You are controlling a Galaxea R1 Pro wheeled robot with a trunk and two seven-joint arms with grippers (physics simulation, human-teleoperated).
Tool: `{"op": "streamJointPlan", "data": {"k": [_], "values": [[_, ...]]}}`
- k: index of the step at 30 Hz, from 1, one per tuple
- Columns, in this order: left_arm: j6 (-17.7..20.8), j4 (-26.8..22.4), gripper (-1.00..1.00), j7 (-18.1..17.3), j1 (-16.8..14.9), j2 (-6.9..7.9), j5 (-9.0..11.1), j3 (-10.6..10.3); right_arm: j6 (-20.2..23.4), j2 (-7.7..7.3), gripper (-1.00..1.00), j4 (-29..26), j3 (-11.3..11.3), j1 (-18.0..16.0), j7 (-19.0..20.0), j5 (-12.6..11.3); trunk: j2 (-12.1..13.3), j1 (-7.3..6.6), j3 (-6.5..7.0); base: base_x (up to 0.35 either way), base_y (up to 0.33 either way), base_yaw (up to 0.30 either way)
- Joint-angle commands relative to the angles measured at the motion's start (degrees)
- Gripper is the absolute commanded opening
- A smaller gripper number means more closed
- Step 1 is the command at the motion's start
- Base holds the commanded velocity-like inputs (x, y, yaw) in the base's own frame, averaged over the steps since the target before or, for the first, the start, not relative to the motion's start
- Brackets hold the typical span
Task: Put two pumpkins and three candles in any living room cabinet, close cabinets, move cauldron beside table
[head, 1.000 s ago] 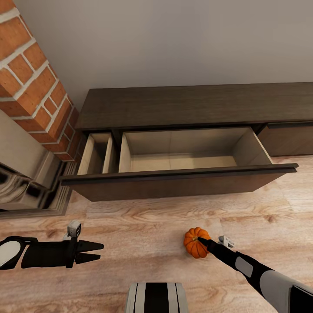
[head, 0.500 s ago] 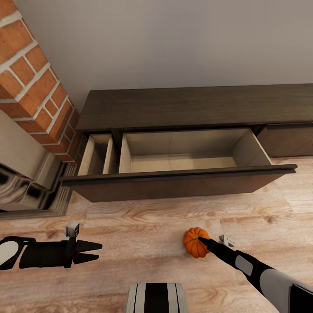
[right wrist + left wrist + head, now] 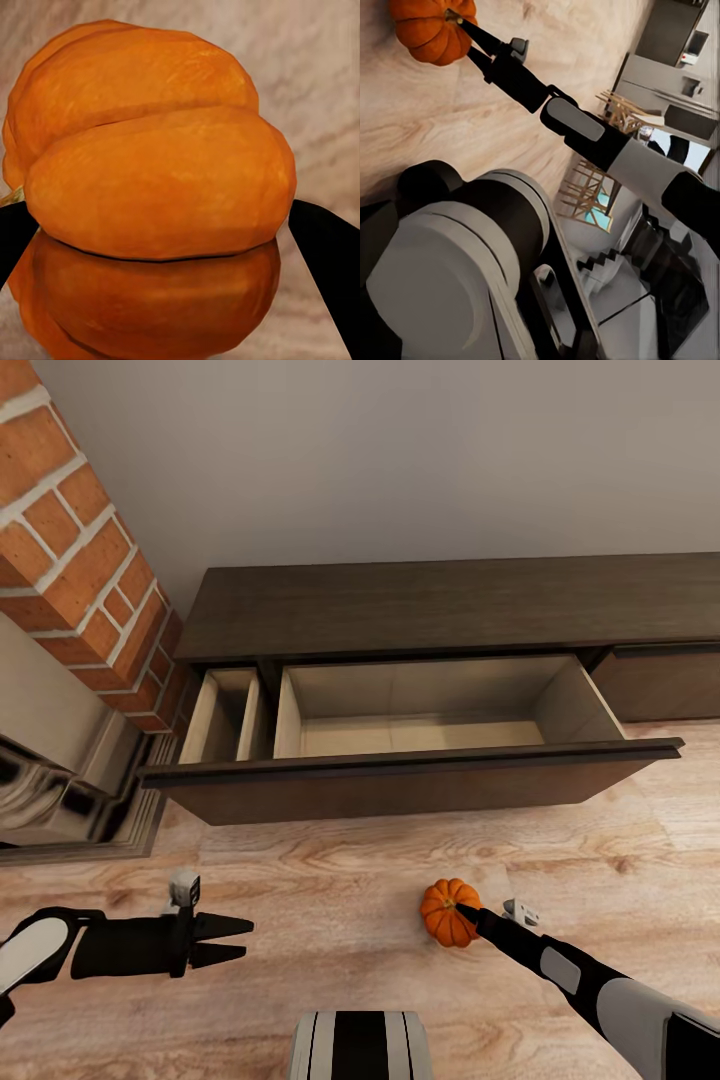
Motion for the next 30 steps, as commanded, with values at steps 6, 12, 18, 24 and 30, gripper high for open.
{"op": "streamJointPlan", "data": {"k": [6, 12, 18, 24, 30], "values": [[0.0, 0.0, 1.0, -0.5, -0.1, -0.7, -0.3, -0.2, 0.4, -0.04, -1.0, 0.0, 0.3, 0.0, 0.2, -0.7, 0.0, -0.01, -0.03, 0.0, 0.0, 0.0], [0.0, 0.0, 1.0, -0.5, -0.1, -0.73, -0.3, -0.2, 0.4, -0.04, -1.0, 0.0, 0.3, 0.0, 0.2, -0.7, 0.0, -0.06, 0.41, 0.0, 0.0, 0.0], [0.0, 0.0, 1.0, -0.5, -0.1, -0.74, -0.3, -0.2, 0.4, -0.04, -1.0, 0.0, 0.3, 0.0, 0.2, -0.7, 0.0, -0.11, 0.85, 0.0, 0.0, 0.0], [0.0, 0.0, 1.0, -0.5, -0.1, -0.74, -0.3, -0.2, 0.4, -0.04, -1.0, 0.0, 0.3, 0.0, 0.1, -0.7, 0.1, -0.27, 2.18, 0.0, 0.0, 0.0], [0.0, 0.1, 1.0, -0.4, -0.1, -0.81, -0.3, -0.3, 0.5, -0.04, -1.0, -0.1, 0.3, 0.0, -0.1, -0.7, 0.2, -0.42, 3.51, 0.0, 0.0, 0.0]]}}
